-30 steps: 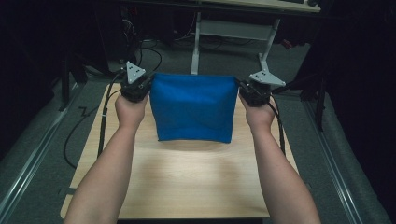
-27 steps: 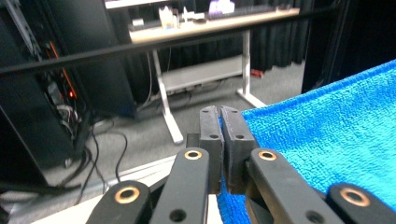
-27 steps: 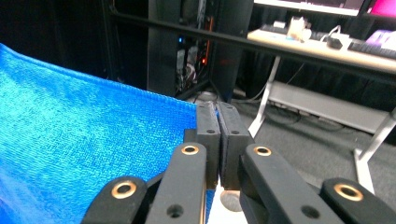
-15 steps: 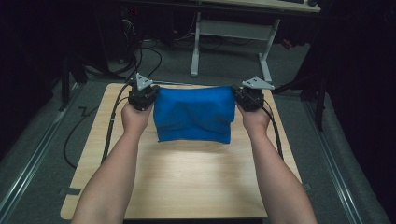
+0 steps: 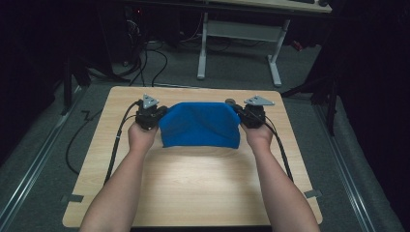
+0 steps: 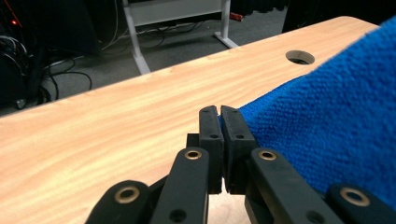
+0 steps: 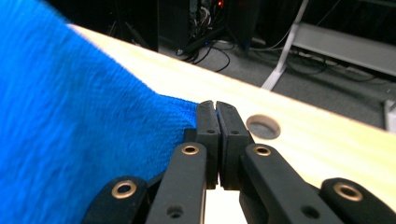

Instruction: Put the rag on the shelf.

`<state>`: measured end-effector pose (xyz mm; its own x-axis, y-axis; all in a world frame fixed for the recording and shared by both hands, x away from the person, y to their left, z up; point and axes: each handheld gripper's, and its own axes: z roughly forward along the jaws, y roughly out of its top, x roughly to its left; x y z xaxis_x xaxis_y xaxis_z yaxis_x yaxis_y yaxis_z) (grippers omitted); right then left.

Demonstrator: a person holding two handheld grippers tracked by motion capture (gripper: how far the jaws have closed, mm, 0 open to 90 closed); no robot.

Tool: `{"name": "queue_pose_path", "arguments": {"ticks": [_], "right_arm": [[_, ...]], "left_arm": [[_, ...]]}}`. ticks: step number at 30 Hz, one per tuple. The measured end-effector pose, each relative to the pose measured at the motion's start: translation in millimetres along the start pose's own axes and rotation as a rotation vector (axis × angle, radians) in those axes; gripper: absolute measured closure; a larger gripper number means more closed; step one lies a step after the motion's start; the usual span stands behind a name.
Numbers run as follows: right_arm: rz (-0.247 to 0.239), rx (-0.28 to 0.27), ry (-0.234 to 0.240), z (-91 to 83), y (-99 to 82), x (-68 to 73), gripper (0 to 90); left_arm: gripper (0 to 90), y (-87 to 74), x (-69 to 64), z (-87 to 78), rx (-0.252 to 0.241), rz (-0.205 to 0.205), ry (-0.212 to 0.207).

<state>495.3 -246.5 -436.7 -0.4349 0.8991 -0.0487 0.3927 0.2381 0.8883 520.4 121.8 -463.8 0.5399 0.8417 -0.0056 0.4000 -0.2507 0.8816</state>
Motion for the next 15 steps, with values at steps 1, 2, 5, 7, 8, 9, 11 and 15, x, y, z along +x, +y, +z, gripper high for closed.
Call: {"name": "queue_pose_path", "arguments": {"ticks": [1,2,5,7,8,9,11,15], "right_arm": [[0.008,0.005,0.004,1.3,-3.0,0.7,89.6],[0.012,0.01,0.008,2.5,-5.6,1.2,89.5],[0.017,0.022,0.018,5.6,-10.9,3.7,89.5],[0.015,0.028,0.021,7.0,-12.3,5.5,89.5],[0.018,0.03,0.023,7.5,-13.0,6.5,89.5],[0.019,0.032,0.025,8.0,-13.5,7.0,89.5],[0.019,0.038,0.028,9.1,-15.2,8.2,89.5],[0.028,0.04,0.028,10.7,-22.6,8.6,89.5]], "left_arm": [[88.3,-3.2,-0.1,0.5,0.008,-0.003,-0.006],[88.3,-6.4,-0.7,0.8,0.013,-0.005,-0.011],[88.2,-16.0,-1.5,1.9,0.027,-0.015,-0.029],[88.2,-20.8,-2.1,3.1,0.034,-0.019,-0.037],[88.2,-22.2,-2.2,3.6,0.038,-0.02,-0.039],[88.2,-24.0,-2.4,4.2,0.04,-0.024,-0.043],[88.1,-26.9,-3.0,5.7,0.048,-0.027,-0.052],[88.0,-31.9,-5.4,8.8,0.057,-0.036,-0.071]]}}
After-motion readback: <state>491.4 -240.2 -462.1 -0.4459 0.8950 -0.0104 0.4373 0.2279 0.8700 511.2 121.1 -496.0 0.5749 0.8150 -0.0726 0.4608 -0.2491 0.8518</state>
